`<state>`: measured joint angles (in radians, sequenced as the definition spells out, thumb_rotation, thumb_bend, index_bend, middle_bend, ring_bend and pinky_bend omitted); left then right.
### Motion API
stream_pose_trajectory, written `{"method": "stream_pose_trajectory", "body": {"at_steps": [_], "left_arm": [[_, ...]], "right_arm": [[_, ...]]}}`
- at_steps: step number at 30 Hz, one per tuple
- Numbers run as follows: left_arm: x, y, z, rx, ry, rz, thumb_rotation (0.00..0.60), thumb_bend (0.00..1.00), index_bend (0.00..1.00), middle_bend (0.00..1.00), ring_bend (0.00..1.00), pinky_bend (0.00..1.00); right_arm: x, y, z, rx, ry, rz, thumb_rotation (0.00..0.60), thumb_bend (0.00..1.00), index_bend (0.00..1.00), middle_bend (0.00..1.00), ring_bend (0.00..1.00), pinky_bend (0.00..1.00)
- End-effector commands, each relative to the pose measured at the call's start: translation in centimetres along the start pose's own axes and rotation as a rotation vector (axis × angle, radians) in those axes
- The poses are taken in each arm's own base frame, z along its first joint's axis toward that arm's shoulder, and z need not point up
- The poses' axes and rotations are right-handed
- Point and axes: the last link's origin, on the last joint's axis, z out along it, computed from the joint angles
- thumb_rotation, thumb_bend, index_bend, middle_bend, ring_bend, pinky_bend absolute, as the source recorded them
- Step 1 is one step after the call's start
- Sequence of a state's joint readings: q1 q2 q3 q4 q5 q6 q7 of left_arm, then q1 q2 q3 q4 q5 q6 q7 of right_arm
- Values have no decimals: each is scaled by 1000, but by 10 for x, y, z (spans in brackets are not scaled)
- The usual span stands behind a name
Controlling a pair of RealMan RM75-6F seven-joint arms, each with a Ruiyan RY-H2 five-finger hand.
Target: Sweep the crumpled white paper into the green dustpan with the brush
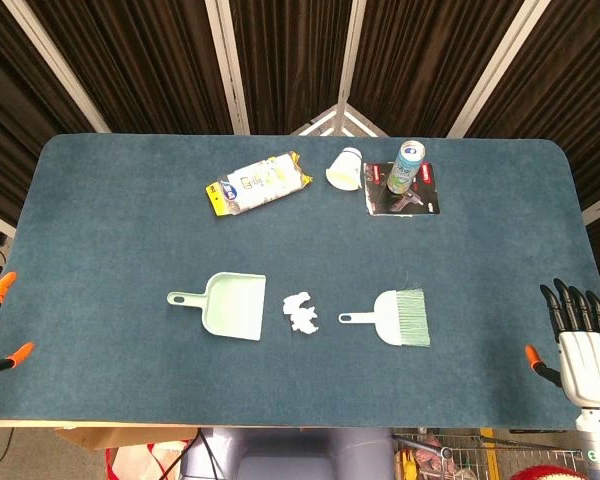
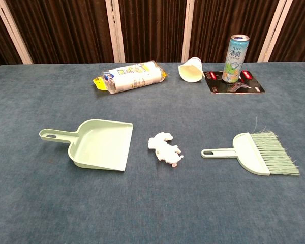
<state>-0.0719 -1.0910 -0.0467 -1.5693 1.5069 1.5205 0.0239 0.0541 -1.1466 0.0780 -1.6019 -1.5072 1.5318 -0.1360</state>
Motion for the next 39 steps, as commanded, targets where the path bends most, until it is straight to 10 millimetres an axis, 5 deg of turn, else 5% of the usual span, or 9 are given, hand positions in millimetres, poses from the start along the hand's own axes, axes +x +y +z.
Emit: {"method": "stream_pose_trajectory", "body": {"at_steps": [1, 14, 20, 24, 28, 33, 39], "left_arm": [[0, 0, 0, 0, 0, 0, 600, 0, 0, 0, 0, 0], [0, 1, 0, 0, -1, 0, 600, 0, 0, 0, 0, 0], [0, 1, 0, 2, 1, 2, 600, 0, 0, 0, 0, 0], [0, 1, 0, 3, 2, 4, 600, 0, 0, 0, 0, 0], [-1, 2, 0, 1, 4, 14, 600, 0, 0, 0, 0, 0], [-2, 3, 1, 5, -2, 17, 600, 0, 0, 0, 0, 0], [-2, 4, 2, -3, -1, 23, 600, 0, 0, 0, 0, 0]], "right_arm": [[0, 0, 0, 0, -1, -1, 600, 293, 0, 0, 0, 0], [-1, -2, -1, 1, -6, 17, 600, 293, 0, 0, 0, 0], [7, -16, 15, 17, 18, 68, 600, 293, 0, 8, 21, 57], [11, -32, 41, 34, 24, 103, 600, 292, 0, 276, 325, 450], [6, -49, 71, 49, -8, 147, 600, 293, 4, 573, 631, 712], [-6, -85, 111, 95, -96, 164, 600, 292, 150, 813, 854, 873], [-17, -117, 127, 112, -173, 159, 600, 293, 321, 877, 909, 901]]}}
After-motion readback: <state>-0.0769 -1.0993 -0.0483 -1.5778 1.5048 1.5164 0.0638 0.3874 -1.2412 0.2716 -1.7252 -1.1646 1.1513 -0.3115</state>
